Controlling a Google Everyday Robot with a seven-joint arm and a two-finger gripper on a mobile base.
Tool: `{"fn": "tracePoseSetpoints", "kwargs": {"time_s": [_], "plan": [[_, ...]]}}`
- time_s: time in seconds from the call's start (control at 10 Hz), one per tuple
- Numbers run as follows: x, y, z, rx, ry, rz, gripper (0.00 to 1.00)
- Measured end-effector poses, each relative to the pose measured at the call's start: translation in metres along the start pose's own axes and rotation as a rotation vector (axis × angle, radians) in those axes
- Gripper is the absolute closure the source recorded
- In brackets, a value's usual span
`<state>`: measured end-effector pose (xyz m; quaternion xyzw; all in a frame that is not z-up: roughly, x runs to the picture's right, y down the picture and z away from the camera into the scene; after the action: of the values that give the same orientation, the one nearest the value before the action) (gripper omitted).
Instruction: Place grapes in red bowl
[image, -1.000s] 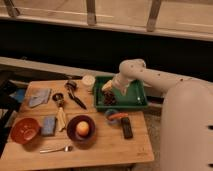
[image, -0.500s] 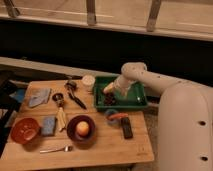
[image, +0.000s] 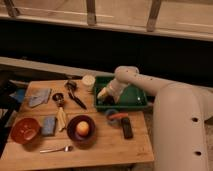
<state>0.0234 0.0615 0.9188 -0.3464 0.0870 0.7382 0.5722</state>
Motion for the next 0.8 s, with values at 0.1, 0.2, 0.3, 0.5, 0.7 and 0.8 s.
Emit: {"fn": "tracePoseSetpoints", "kwargs": {"time_s": [0.1,0.2,0.3,0.5,0.7,0.8], "plan": [[0.002,0.004,0.004,0.0,0.007,-0.012,0.58],[0.001,0.007,0.006,-0.003,0.009,-0.019,0.68],[-0.001,0.005,0.005,-0.004,0.009,-0.018,0.8],[-0.005,0.0,0.001,-0.008,-0.001,-0.009,0.96],[-0.012,-0.004,-0.013,-0.011,-0.036,-0.006,1.0],[-0.014,-0.004,-0.021,-0.013,-0.051,-0.008,1.0]]}}
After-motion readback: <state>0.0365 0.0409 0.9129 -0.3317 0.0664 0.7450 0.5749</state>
